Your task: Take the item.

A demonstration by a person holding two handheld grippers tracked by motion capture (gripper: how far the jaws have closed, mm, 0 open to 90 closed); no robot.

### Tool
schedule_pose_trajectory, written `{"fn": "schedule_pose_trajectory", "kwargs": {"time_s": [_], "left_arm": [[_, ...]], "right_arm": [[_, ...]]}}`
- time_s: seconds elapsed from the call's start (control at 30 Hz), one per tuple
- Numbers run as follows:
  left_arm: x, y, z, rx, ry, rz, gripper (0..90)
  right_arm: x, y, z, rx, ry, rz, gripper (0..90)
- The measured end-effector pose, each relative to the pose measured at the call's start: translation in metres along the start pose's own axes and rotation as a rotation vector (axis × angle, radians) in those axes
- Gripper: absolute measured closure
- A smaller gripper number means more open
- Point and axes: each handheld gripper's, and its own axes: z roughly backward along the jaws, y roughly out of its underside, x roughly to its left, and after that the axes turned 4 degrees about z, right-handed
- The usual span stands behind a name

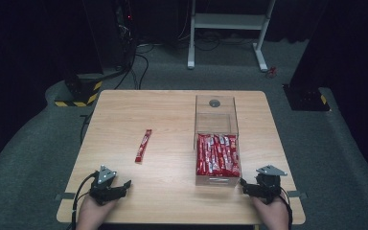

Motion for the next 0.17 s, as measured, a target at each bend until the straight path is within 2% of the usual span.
{"fn": "schedule_pose_trajectory", "kwargs": {"time_s": [0.17], "left_arm": [[0.0004,0.0001,0.0001,0.001,0.003,-0.002,27.6]], "right_arm": [[-0.0001,-0.0001,-0.0001,-0.001,-0.002,0.006,10.0]]}}
